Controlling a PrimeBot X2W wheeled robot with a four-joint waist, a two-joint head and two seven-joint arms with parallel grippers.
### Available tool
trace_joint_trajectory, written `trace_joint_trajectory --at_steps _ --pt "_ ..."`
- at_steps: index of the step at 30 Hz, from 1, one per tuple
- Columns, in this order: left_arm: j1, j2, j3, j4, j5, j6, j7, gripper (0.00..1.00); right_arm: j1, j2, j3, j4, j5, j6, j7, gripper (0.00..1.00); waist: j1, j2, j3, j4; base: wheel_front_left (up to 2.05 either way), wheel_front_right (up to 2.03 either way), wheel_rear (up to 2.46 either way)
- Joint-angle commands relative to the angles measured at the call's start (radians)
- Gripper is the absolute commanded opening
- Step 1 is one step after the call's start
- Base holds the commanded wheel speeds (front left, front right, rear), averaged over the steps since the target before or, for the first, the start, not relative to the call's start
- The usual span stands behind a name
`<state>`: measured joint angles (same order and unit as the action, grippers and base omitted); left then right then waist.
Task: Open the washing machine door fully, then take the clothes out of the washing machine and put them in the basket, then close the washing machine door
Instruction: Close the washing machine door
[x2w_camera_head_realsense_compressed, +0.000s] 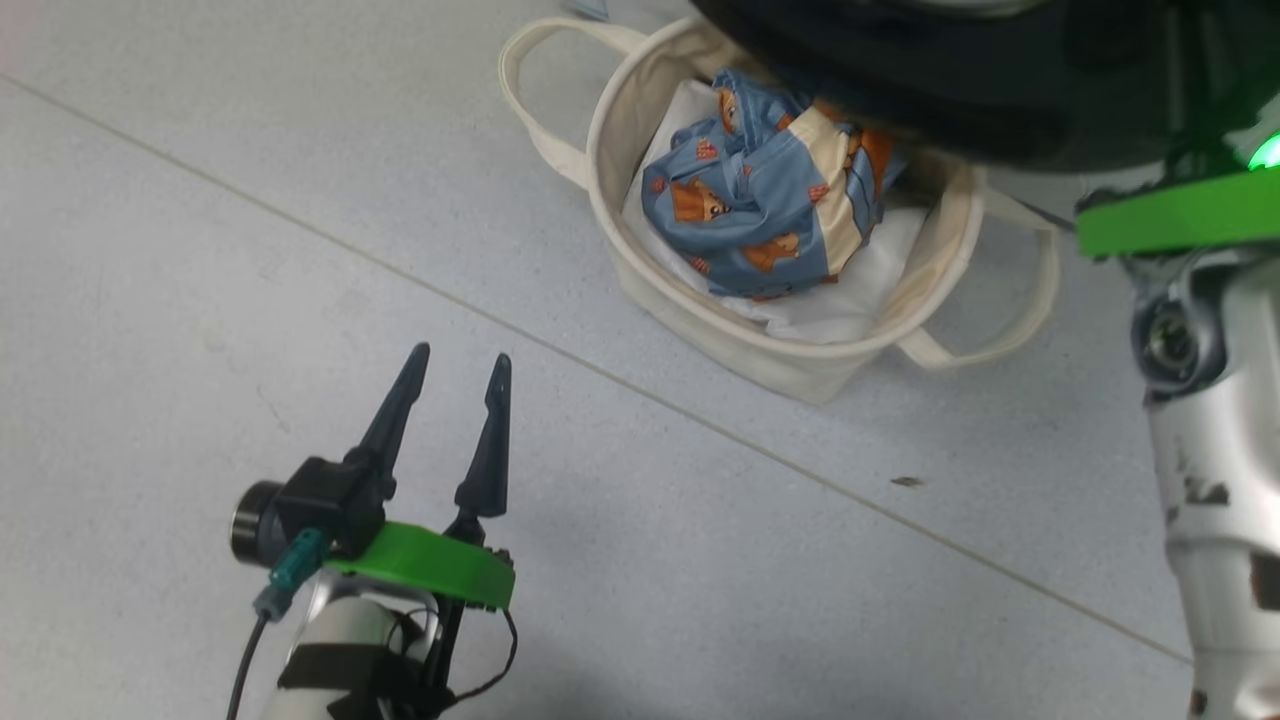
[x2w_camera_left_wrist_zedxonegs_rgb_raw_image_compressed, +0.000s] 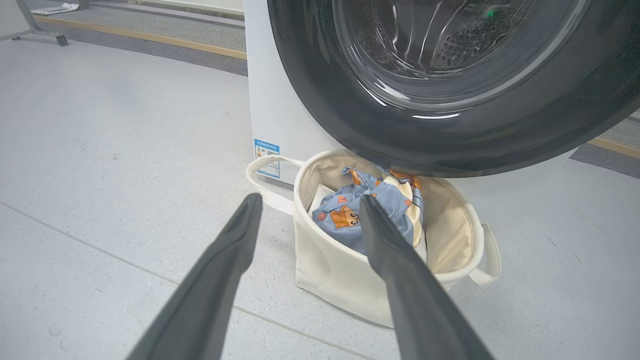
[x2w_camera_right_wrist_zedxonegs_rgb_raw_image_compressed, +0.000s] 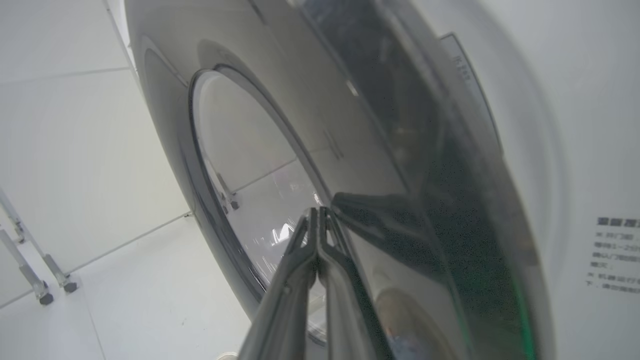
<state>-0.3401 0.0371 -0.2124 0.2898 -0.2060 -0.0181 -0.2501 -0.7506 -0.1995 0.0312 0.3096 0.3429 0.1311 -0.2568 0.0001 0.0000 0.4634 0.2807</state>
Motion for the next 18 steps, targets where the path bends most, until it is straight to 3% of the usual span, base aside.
trace_joint_trajectory --at_steps 1,18 --pt "-0.018 0.013 0.030 -0.038 -0.007 0.005 -0.012 1.00 -0.039 0.010 -0.018 -0.017 0.039 0.000 -0.005 0.00 -0.0001 0.0000 0.015 0.004 0.00 0.00 0.00" --pt "-0.045 0.013 0.058 -0.094 -0.027 0.026 -0.012 1.00 -0.231 -0.001 -0.140 0.041 0.096 0.000 -0.005 0.00 -0.0001 0.0000 0.099 0.023 0.00 0.00 0.00"
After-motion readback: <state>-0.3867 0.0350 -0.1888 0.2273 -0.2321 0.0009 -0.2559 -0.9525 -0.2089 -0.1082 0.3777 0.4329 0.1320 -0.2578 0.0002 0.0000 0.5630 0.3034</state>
